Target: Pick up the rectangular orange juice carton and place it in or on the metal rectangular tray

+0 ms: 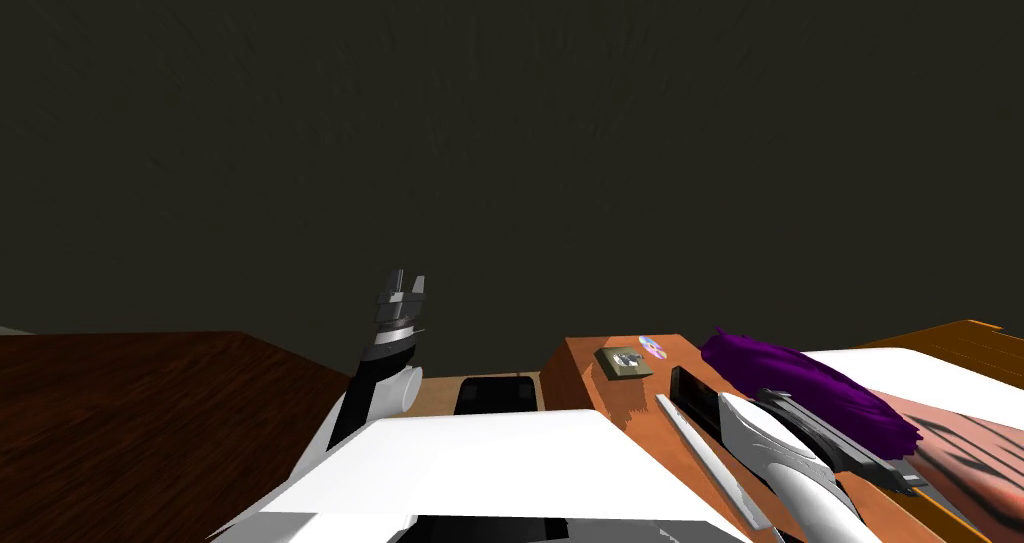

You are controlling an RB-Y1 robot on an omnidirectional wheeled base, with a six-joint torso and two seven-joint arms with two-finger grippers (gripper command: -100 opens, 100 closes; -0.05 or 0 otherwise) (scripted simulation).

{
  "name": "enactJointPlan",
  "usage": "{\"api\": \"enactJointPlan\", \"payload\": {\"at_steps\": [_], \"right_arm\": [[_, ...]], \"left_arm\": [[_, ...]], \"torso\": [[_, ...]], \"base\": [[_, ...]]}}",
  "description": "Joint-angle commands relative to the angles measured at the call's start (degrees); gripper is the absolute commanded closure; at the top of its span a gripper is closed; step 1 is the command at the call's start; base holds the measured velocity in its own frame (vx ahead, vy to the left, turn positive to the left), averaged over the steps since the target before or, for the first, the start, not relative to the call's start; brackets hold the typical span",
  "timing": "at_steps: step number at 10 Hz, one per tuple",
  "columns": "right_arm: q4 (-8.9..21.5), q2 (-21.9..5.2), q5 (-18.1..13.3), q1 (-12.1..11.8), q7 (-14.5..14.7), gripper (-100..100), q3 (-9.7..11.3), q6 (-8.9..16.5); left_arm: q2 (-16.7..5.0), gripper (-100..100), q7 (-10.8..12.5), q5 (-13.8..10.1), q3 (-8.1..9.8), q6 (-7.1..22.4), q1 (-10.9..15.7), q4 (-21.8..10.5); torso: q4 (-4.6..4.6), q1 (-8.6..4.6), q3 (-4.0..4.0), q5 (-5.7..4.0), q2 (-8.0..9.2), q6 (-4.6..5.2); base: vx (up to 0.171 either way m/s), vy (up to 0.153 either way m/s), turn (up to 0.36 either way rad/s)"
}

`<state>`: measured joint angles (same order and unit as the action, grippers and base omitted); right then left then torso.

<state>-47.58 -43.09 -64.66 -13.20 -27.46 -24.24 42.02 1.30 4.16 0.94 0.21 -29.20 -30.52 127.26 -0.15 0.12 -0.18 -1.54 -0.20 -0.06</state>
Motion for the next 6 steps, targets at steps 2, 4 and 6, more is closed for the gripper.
{"api": "enactJointPlan", "payload": {"at_steps": [2,4,6], "right_arm": [[0.0,0.0,0.0,0.0,0.0,0,0.0,0.0],[0.0,0.0,0.0,0.0,0.0,0,0.0,0.0],[0.0,0.0,0.0,0.0,0.0,0,0.0,0.0]], "left_arm": [[0.0,0,0.0,0.0,0.00,0.0,0.0,0.0],[0.0,0,0.0,0.0,0.00,0.0,0.0,0.0],[0.0,0,0.0,0.0,0.00,0.0,0.0,0.0]], "torso": [[0.00,-0.07,0.01,-0.02,0.01,0.00],[0.00,-0.11,0.01,-0.03,0.02,0.00],[0.00,-0.11,0.01,-0.03,0.02,0.00]], "base": [[0.000,0.000,0.000],[0.000,0.000,0.000],[0.000,0.000,0.000]]}}
